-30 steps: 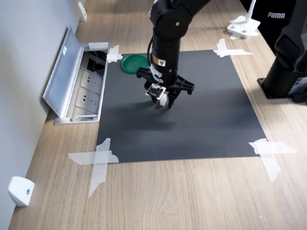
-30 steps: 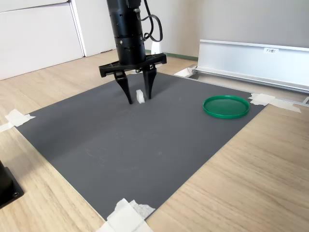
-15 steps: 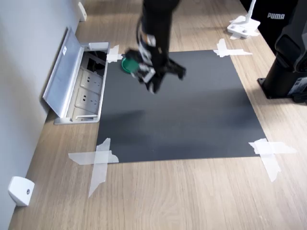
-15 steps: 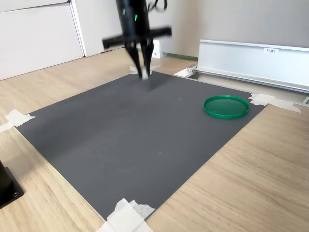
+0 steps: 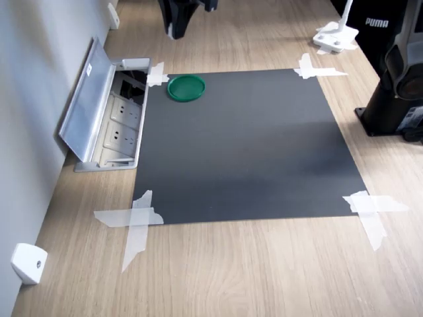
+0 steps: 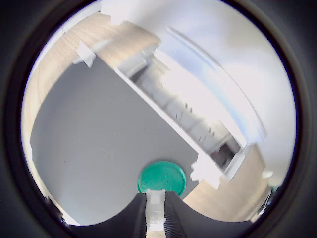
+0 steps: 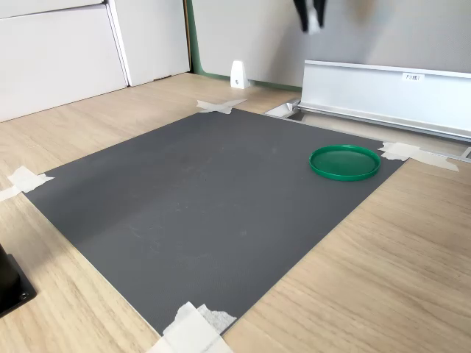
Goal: Grasp a white terminal and put it on the green lid.
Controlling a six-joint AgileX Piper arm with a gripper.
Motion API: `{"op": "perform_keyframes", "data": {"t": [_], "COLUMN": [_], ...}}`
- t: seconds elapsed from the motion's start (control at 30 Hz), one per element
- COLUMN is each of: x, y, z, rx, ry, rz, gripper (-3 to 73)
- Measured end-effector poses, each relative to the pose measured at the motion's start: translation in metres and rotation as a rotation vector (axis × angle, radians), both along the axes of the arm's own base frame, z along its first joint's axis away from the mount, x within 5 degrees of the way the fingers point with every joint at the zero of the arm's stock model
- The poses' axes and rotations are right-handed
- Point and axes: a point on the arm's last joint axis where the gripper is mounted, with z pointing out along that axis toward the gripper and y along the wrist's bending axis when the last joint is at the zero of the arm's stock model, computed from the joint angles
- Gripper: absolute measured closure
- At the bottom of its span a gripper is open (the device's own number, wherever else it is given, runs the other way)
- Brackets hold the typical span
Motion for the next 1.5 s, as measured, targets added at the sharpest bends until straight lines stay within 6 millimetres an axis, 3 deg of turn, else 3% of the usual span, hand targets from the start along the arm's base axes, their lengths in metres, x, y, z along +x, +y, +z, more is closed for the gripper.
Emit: {"op": "perform_keyframes", "data": {"t": [0.13,0.47,0.77,1.03,1.2,1.5], "x": [0.009,0.022,0.016,0.017,0.018,0.020], "y": [-0.017,-0.026,-0.027,-0.029,-0.031,-0.031], "z": [-0.031,-0.074,-0.101,-0.110,-0.120,-0.116], "rx": [0.001,-0.020,-0.045,-0.064,-0.075,-0.081], "ry": [0.079,0.095,0.099,0.105,0.138,0.097], "rz": [-0.040,-0.047,-0.034,-0.025,-0.017,-0.026], "gripper": [61.0,61.0,61.0,60.1,50.1,13.7]}}
